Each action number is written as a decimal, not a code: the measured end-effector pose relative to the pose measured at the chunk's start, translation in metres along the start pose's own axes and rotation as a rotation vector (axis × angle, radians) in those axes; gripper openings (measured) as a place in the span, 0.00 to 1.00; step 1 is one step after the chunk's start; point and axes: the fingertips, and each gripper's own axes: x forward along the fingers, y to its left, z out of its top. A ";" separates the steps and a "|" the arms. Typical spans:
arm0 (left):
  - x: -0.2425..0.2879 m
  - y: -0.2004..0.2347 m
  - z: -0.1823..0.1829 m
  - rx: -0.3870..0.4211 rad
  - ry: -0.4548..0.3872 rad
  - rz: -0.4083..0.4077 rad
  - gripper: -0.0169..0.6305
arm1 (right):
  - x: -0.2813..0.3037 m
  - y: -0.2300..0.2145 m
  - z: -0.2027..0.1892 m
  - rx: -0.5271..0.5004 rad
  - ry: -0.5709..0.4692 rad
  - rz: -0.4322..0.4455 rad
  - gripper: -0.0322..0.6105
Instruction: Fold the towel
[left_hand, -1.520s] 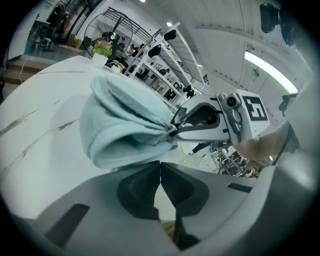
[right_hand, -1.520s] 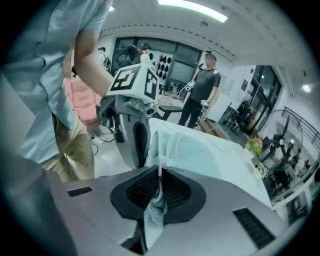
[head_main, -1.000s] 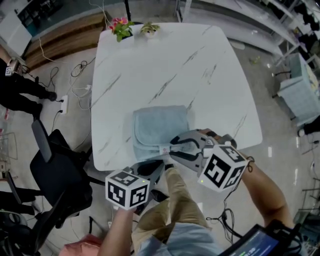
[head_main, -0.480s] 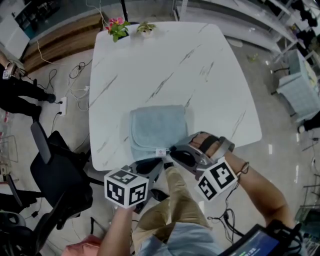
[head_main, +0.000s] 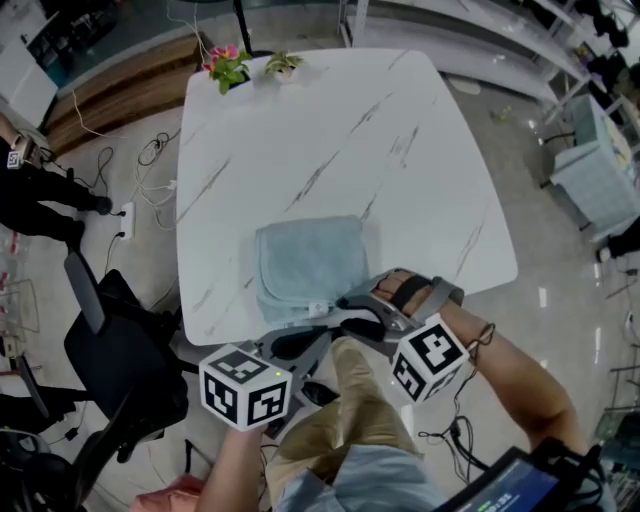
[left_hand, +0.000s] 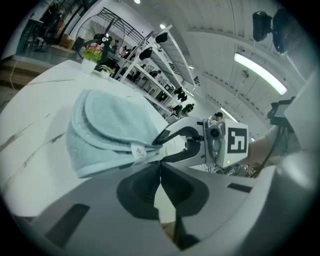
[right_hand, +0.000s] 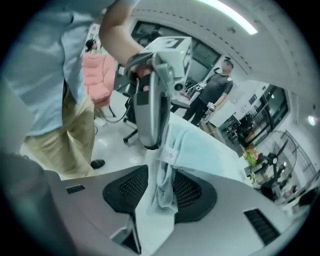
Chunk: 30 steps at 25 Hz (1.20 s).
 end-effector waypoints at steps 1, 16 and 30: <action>-0.005 -0.007 0.004 0.010 -0.002 -0.014 0.04 | -0.010 -0.006 0.007 0.081 -0.048 0.012 0.31; -0.003 0.040 0.034 0.147 -0.058 0.141 0.04 | -0.006 -0.028 -0.020 0.738 -0.160 -0.054 0.10; -0.054 0.000 0.048 0.099 -0.169 0.131 0.04 | -0.054 -0.039 0.007 0.932 -0.242 -0.173 0.09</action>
